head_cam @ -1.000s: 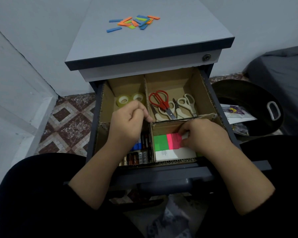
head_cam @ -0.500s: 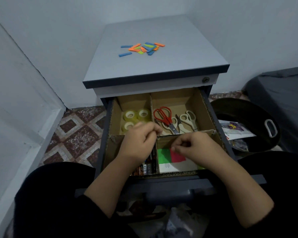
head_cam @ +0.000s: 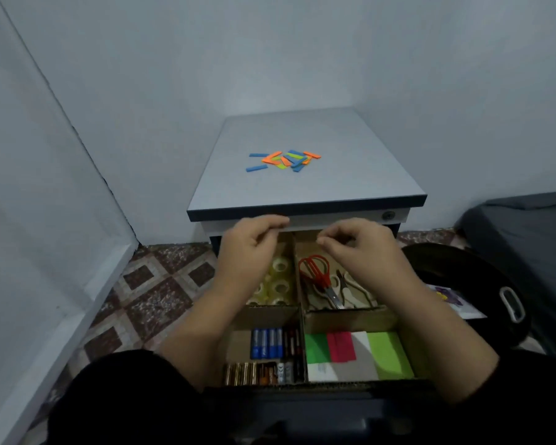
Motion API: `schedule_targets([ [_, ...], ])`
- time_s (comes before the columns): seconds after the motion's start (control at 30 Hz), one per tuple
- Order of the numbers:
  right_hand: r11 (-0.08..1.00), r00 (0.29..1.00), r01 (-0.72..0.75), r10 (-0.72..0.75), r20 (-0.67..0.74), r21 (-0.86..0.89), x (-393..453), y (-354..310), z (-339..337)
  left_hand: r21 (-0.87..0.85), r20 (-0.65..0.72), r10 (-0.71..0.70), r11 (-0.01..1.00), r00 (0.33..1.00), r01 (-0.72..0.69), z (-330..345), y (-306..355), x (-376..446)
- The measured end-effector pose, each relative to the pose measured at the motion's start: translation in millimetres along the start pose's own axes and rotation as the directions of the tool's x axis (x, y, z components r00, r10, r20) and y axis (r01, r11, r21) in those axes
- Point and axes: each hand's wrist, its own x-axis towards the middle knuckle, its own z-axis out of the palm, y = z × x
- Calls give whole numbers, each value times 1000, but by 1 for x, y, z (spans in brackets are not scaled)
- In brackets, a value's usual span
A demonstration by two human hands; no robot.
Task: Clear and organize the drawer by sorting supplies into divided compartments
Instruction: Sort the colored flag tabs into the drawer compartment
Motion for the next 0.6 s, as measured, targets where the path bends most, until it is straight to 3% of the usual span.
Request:
schedule_targets([
  [0.17, 997, 997, 32, -37, -70, -76, 68, -12, -3, 31, -105, -143, 989, 984, 147, -5, -2, 68],
  [0.27, 994, 998, -15, 9, -62, -104, 104, -4, -1, -39, 14, -290, 956, 957, 291, 1, -16, 97],
  [0.4, 948, 993, -105, 82, -88, -301, 144, 10, 0, -8, 154, -368, 928, 917, 373, 11, -32, 123],
  [0.5, 938, 978, -182, 141, -156, -296, 165, 19, -2, -20, 66, -374, 926, 925, 376, 13, -40, 141],
  [0.6, 952, 967, -187, 135, -215, -241, 182, 31, 0, 20, -115, -361, 930, 925, 366, 18, -50, 158],
])
